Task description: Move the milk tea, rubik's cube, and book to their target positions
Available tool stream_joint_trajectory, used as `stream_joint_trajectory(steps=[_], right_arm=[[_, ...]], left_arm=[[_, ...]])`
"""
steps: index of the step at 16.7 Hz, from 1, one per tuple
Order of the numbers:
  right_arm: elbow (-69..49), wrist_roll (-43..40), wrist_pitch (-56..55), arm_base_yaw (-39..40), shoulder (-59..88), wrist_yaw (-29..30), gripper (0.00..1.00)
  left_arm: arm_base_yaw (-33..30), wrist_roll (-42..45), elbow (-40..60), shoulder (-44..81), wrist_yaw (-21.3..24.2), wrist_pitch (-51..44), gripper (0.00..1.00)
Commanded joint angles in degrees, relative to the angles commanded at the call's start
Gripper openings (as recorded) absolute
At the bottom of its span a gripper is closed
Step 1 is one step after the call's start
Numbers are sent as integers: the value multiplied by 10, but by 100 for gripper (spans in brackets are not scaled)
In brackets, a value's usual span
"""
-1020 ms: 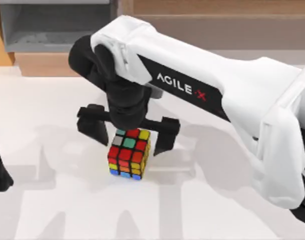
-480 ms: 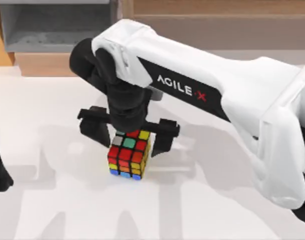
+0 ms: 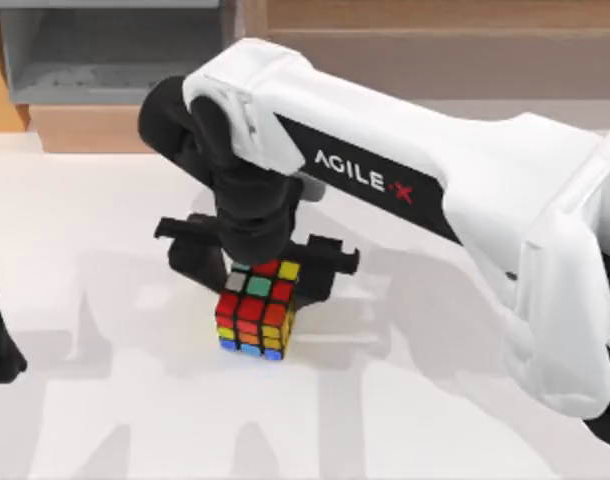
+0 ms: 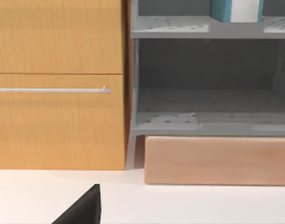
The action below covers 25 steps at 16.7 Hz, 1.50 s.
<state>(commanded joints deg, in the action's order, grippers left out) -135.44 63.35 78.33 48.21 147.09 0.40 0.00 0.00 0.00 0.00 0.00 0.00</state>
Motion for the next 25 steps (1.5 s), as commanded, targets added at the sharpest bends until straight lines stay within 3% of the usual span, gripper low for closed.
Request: stream_joint_trajectory(steps=[2, 3, 12, 19, 25], right_arm=[[0, 0, 0, 0, 0, 0, 2], [0, 0, 0, 0, 0, 0, 0], [-2, 1, 2, -1, 2, 0, 0], [-98, 1, 82, -2, 17, 0, 0], [-84, -10, 63, -8, -1, -7, 0]], left_arm=[[0, 0, 0, 0, 0, 0, 100], [0, 0, 0, 0, 0, 0, 100], [0, 0, 0, 0, 0, 0, 100], [0, 0, 0, 0, 0, 0, 100], [0, 0, 0, 0, 0, 0, 100]])
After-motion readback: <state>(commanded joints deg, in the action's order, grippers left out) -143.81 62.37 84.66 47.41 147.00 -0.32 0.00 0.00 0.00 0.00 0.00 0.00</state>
